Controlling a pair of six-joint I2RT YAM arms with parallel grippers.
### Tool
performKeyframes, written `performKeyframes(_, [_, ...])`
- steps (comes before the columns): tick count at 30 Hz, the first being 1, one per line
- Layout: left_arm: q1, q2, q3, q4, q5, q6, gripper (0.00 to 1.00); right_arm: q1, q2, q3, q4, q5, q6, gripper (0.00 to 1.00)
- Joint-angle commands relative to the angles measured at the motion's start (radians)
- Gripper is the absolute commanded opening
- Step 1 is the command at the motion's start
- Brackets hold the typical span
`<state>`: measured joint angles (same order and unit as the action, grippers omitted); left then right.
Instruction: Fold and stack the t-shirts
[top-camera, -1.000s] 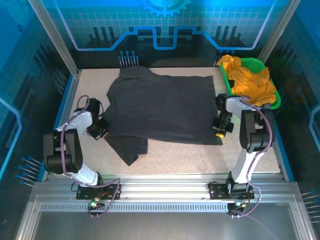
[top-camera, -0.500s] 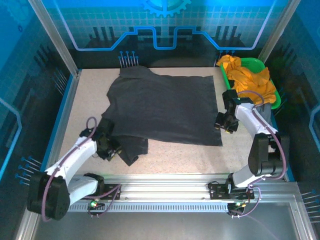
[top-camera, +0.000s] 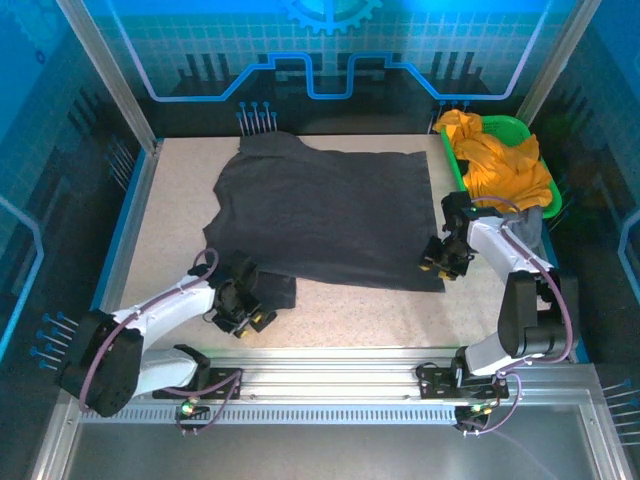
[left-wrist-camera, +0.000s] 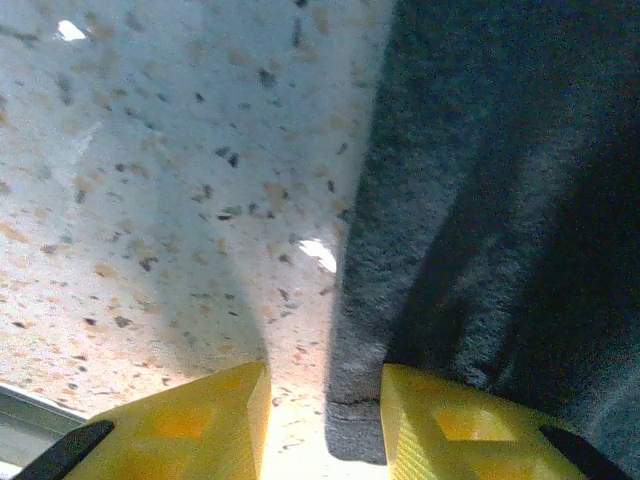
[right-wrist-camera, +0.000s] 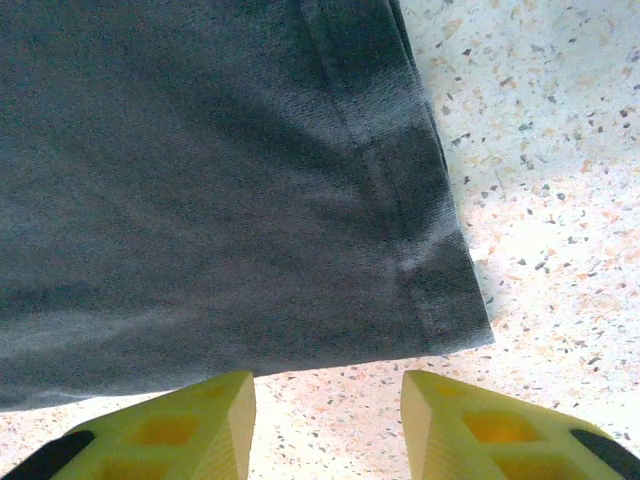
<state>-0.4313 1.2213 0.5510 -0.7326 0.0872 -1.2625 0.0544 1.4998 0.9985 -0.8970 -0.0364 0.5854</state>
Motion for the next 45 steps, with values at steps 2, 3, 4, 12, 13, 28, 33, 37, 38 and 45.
performKeyframes(2, [-0.014,0.040,0.028,0.045,0.008,-0.039,0.35,0.008,-0.013,-0.014,0.005,-0.028,-0.004,0.43])
performKeyframes(3, [-0.015,0.057,0.032,0.055,0.008,-0.034,0.35,0.008,-0.008,-0.016,0.009,-0.031,-0.003,0.43])
performKeyframes(4, [-0.015,0.078,0.039,0.066,0.006,-0.028,0.34,0.008,-0.005,-0.020,0.013,-0.031,0.000,0.43])
performKeyframes(12, [-0.012,0.076,0.081,-0.076,-0.076,0.072,0.00,-0.031,-0.051,-0.081,-0.016,0.050,0.122,0.44])
performKeyframes(13, [-0.006,0.042,0.088,-0.125,-0.087,0.092,0.00,-0.045,-0.063,-0.100,-0.016,0.055,0.148,0.44])
performKeyframes(28, [0.078,-0.279,0.117,-0.544,-0.110,0.206,0.00,-0.109,0.057,-0.208,0.158,-0.017,0.192,0.43])
performKeyframes(33, [0.077,-0.359,0.113,-0.596,-0.078,0.190,0.00,-0.110,0.100,-0.176,0.169,-0.016,0.167,0.22])
performKeyframes(37, [0.075,-0.377,0.118,-0.619,-0.030,0.164,0.00,-0.097,0.040,-0.189,0.129,0.008,0.171,0.00])
performKeyframes(38, [0.075,-0.390,0.118,-0.623,-0.023,0.153,0.00,-0.093,0.015,-0.194,0.110,0.011,0.175,0.00])
performKeyframes(45, [0.066,-0.495,0.213,-0.710,-0.085,0.090,0.00,-0.027,-0.207,-0.209,-0.062,0.059,0.240,0.00])
